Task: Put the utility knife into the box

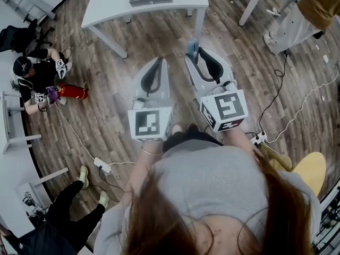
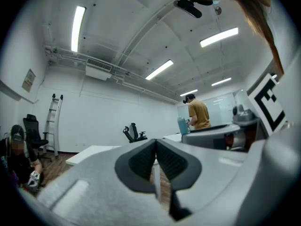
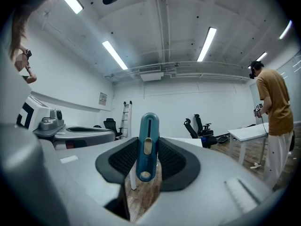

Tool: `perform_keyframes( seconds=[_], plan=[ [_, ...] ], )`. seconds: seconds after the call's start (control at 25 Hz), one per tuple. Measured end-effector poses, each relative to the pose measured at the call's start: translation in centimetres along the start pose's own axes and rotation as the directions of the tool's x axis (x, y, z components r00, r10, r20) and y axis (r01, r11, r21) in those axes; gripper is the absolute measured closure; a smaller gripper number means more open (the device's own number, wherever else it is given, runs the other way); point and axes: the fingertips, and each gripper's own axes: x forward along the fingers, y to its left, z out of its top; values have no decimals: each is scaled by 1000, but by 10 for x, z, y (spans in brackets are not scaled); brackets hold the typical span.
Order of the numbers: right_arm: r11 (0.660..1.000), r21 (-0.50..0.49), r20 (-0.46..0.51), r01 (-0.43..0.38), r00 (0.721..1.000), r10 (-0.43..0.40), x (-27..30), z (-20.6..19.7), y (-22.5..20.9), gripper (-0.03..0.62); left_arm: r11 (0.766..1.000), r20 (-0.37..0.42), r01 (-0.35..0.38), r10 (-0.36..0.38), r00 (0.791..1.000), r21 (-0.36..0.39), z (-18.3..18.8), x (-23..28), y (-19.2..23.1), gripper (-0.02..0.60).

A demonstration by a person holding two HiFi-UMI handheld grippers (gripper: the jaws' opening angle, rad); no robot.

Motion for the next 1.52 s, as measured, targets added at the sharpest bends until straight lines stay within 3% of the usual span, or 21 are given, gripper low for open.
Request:
perform_keyframes(
  seconds=[0.4, 0.72, 1.08, 1.52],
  plan=[
    [997, 26, -5, -67, 998, 67, 3, -11, -8, 457, 998, -25, -64, 64, 998, 2, -10, -6, -7, 588],
    [999, 6, -3, -40, 999, 40, 30, -7, -27, 459, 998, -13, -66, 66, 998, 7, -10, 27, 12, 588],
    [1000, -2, -40, 14, 999, -14, 105, -4, -53, 461, 999, -43, -39, 38, 998, -26, -21, 102, 52, 588],
    [999, 9, -43, 41, 998, -41, 215, 2, -76, 461, 1000, -51, -13, 12, 999, -22, -26, 183, 137, 588]
  ],
)
